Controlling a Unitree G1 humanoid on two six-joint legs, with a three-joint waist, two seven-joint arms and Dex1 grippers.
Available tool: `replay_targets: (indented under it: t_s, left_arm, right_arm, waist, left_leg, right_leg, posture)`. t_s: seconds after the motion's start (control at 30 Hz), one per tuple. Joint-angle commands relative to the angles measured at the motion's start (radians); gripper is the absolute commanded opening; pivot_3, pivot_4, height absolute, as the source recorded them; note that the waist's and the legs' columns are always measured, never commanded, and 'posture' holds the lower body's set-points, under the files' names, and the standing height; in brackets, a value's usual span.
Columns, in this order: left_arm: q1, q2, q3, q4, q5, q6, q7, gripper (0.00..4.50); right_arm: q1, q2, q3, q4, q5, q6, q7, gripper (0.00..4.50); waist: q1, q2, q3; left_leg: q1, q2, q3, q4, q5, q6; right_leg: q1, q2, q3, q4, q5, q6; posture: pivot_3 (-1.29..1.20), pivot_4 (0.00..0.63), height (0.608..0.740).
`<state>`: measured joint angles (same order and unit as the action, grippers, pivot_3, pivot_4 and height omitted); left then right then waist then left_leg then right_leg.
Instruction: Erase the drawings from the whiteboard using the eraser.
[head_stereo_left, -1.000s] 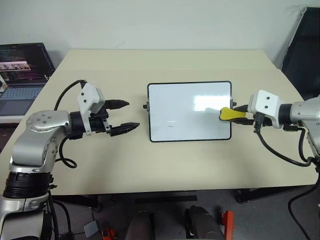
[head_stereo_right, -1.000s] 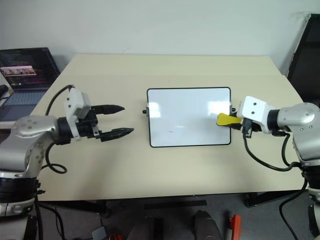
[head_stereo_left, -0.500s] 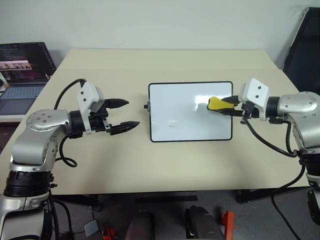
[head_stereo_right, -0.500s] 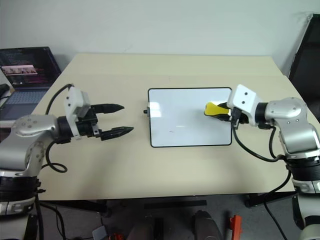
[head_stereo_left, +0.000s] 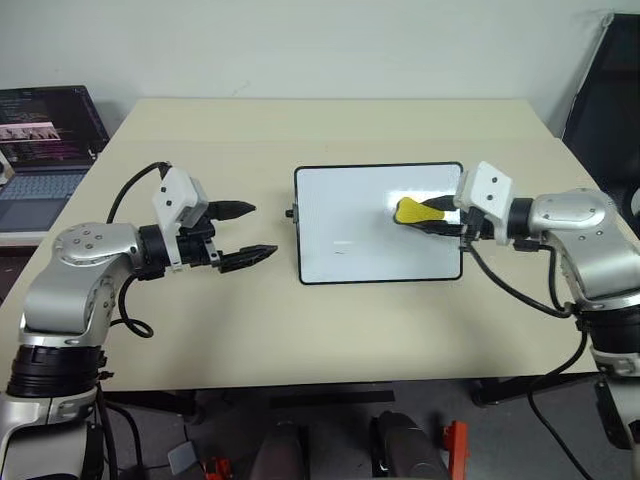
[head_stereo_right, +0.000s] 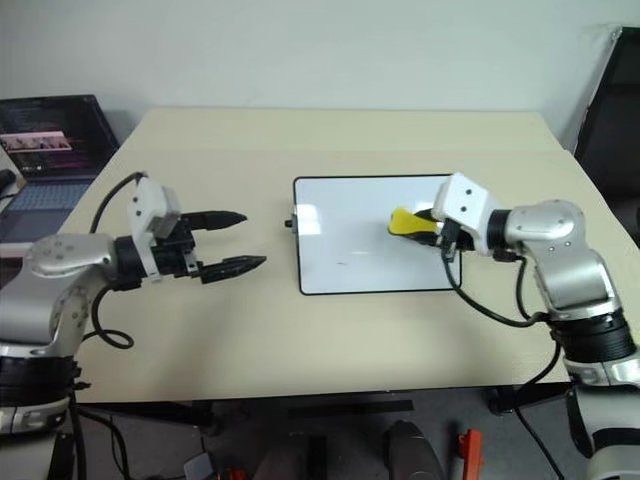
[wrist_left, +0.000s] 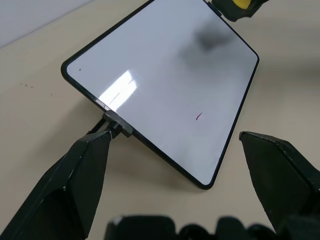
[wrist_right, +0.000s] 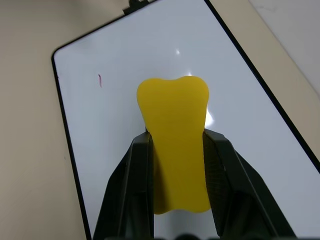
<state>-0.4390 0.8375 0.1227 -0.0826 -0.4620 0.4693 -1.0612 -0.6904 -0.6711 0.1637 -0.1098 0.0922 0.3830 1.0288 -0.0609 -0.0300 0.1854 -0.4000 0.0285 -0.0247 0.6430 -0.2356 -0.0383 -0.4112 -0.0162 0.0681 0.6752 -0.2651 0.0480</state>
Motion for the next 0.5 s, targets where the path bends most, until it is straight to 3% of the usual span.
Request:
replay_targets:
  t_s: [0.03, 0.17, 0.5]
  left_arm:
    - [0.014, 0.013, 0.013, -0.028, -0.001, -0.009, -0.006, 4.5]
    - [0.051, 0.003, 0.007, 0.021, 0.017, -0.029, -0.004, 4.5]
    - [0.11, 0.014, -0.035, 0.028, 0.075, -0.053, -0.01, 4.5]
  right_arm:
    - [-0.039, 0.09, 0.107, -0.03, -0.078, -0.017, -0.078, 1.01]
    - [-0.08, 0.164, 0.208, 0.092, -0.225, -0.081, -0.18, 1.01]
    - [-0.059, 0.213, 0.332, 0.335, -0.415, -0.225, -0.276, 1.01]
  waist:
    - [-0.001, 0.0, 0.0]
    - [0.003, 0.0, 0.0]
    - [0.007, -0.001, 0.0]
  left_leg:
    - [0.0, 0.0, 0.0, 0.0, 0.0, 0.0]
    - [0.0, 0.0, 0.0, 0.001, 0.0, 0.0]
    - [0.001, -0.001, 0.0, 0.001, 0.0, 0.0]
  right_leg:
    - [0.0, 0.0, 0.0, 0.001, 0.0, 0.0]
    - [-0.001, 0.0, 0.0, 0.002, 0.0, -0.001]
    - [0.0, -0.001, -0.001, 0.003, 0.0, -0.001]
  posture:
    - [0.0, 0.15, 0.74]
    - [0.0, 0.15, 0.74]
    - [0.0, 0.15, 0.74]
